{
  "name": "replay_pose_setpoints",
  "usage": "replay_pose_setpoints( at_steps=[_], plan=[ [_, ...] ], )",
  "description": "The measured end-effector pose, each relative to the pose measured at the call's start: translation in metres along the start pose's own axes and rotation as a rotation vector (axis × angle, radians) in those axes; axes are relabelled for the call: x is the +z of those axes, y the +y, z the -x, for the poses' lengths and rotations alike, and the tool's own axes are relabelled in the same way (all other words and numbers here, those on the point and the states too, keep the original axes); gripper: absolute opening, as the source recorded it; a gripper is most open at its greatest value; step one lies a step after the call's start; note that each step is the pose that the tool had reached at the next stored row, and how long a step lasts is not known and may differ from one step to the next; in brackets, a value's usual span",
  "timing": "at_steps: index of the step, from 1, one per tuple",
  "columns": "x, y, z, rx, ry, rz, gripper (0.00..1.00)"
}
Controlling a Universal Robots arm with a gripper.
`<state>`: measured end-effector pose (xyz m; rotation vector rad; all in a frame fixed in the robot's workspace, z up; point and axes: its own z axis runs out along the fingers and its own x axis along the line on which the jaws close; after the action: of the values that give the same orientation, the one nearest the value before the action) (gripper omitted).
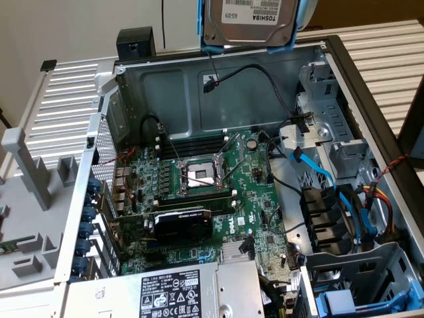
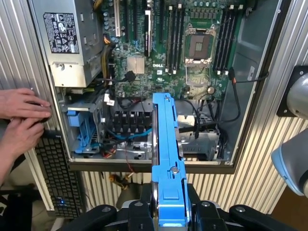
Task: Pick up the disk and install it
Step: 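Pick up the disk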
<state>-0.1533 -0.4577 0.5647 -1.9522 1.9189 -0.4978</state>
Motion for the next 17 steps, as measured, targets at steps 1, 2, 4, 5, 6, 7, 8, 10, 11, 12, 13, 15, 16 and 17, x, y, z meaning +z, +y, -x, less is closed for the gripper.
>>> replay_pose_setpoints(
  at_steps=[1, 2, 4, 5, 6, 7, 8, 10, 11, 12, 13, 15, 16, 17],
  plan=[
    [0.0004, -0.0007, -0.001, 0.0, 0.0002, -0.0014, 0.37],
    [0.0008, -0.0015, -0.003, 0.0, 0.0001, -0.0033, 0.37],
    [0.0017, -0.0032, -0.006, 0.0, 0.0002, -0.0064, 0.37],
    [0.0022, -0.004, -0.008, 0.0, 0.0002, -0.0081, 0.37],
    [0.0028, -0.005, -0.009, 0.0, 0.0003, -0.0099, 0.37],
    [0.0033, -0.0061, -0.01, 0.0, 0.0003, -0.0125, 0.37],
    [0.0036, -0.0071, -0.011, 0.0, 0.0004, -0.015, 0.37],
    [0.0045, -0.0094, -0.013, 0.0, 0.0004, -0.0207, 0.37],
    [0.005, -0.0105, -0.014, 0.0, 0.0005, -0.0239, 0.37],
    [0.0056, -0.0116, -0.015, 0.0, 0.0005, -0.0288, 0.37],
    [0.0061, -0.0127, -0.016, 0.0, 0.0007, -0.0344, 0.37],
    [0.0073, -0.0147, -0.017, 0.0, 0.0008, -0.0477, 0.37],
    [0.0079, -0.0159, -0.018, 0.0, 0.0009, -0.055, 0.37],
    [0.0086, -0.017, -0.019, -0.001, 0.001, -0.0619, 0.37]
  ],
)
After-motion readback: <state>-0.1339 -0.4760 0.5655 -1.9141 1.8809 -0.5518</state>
